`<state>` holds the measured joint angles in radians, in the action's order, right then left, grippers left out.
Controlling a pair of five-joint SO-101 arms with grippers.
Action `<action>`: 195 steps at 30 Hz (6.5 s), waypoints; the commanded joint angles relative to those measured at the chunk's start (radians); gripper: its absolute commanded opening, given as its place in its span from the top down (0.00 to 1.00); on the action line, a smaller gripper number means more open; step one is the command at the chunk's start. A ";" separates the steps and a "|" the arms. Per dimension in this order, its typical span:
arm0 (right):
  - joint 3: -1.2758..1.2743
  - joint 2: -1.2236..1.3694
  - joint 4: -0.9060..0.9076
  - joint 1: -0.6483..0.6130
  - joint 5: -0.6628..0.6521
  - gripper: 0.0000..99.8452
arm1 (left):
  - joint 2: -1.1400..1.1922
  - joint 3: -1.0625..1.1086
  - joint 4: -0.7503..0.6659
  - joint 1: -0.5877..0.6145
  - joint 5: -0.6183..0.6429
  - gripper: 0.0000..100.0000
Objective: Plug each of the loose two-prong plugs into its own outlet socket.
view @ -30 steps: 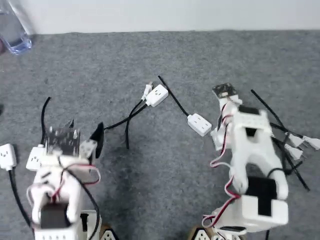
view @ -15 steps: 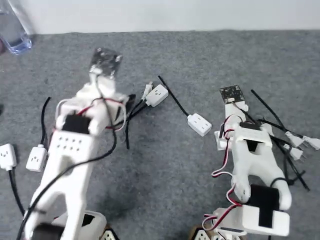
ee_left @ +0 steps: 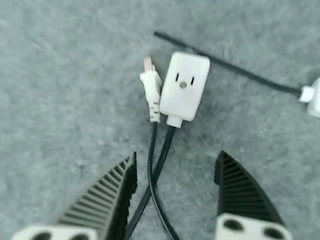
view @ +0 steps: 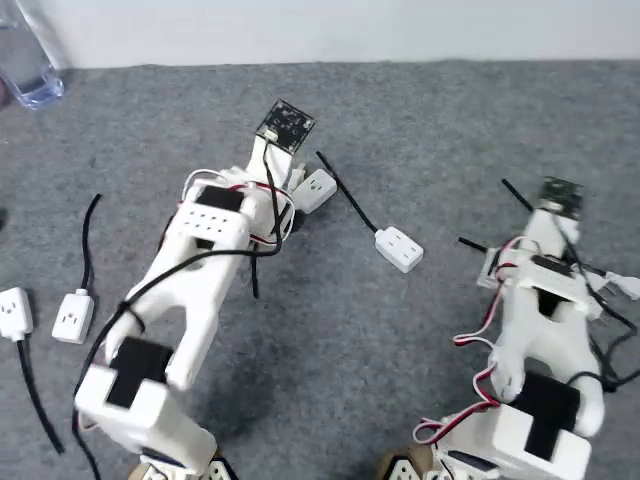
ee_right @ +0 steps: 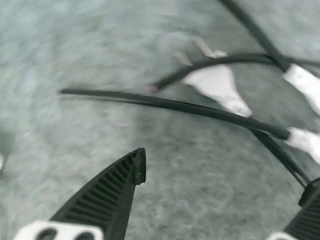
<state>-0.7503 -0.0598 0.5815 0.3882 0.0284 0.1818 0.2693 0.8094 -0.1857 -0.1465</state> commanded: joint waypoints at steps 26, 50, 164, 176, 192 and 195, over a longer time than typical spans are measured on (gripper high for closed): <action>0.514 0.361 0.355 0.139 0.166 0.54 | 0.391 -0.323 -0.015 -0.021 -0.114 0.87; 0.514 0.361 0.354 0.117 0.164 0.54 | 0.390 -0.559 0.427 -0.080 -0.152 0.99; 0.519 0.371 0.335 0.099 0.130 0.54 | 0.468 -0.989 0.947 -0.269 -0.315 0.99; 0.519 0.371 0.335 0.099 0.130 0.54 | 0.026 -0.746 0.947 -0.376 -0.247 0.99; 0.519 0.372 0.335 0.087 0.130 0.54 | -0.494 -0.737 0.947 -0.103 -0.209 0.99; 0.519 0.372 0.335 0.085 0.130 0.54 | -0.565 -0.737 0.947 0.032 -0.212 0.99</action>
<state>-0.2808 0.3161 0.9268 0.5002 0.1665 -0.2984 -0.4657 1.7346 -0.2608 -0.3629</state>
